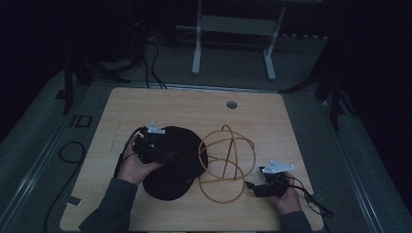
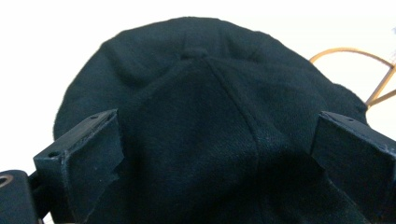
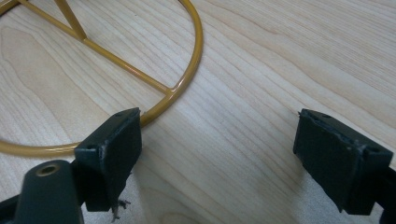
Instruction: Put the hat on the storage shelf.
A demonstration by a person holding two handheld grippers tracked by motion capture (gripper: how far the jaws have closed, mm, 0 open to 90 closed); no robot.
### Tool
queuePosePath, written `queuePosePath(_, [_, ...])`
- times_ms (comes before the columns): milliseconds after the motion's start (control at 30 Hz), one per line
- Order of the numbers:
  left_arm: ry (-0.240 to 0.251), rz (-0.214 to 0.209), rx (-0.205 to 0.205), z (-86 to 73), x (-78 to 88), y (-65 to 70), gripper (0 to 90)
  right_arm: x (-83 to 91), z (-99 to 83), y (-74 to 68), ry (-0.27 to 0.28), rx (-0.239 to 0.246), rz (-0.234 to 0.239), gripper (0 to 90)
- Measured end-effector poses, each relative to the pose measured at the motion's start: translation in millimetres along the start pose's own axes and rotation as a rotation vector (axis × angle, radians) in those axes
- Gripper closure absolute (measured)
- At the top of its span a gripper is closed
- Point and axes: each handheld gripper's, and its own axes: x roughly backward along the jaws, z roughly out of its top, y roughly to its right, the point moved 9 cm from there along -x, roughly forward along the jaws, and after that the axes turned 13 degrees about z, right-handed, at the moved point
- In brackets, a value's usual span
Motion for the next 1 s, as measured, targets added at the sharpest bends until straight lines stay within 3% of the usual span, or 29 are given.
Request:
queuePosePath(67, [-0.005,0.005,-0.019,-2.4,-3.5,2.9,2.0,0.0,0.0,0.0,0.0,-0.001,0.0,15.0])
queuePosePath(433, [-0.044,0.01,-0.038,-15.8,-16.0,12.3,3.8,0.0,0.0,-0.1,0.0,-0.001,0.0,15.0])
queuePosePath(700, [-0.053,0.023,-0.052,-22.3,-16.2,13.9,32.4,0.0,-0.1,-0.2,-0.001,-0.002,0.001,14.9])
queuePosePath(1000, [-0.109,0.026,-0.078,-25.7,-17.7,15.0,64.3,-0.1,-0.1,-0.2,0.0,-0.002,0.001,15.0])
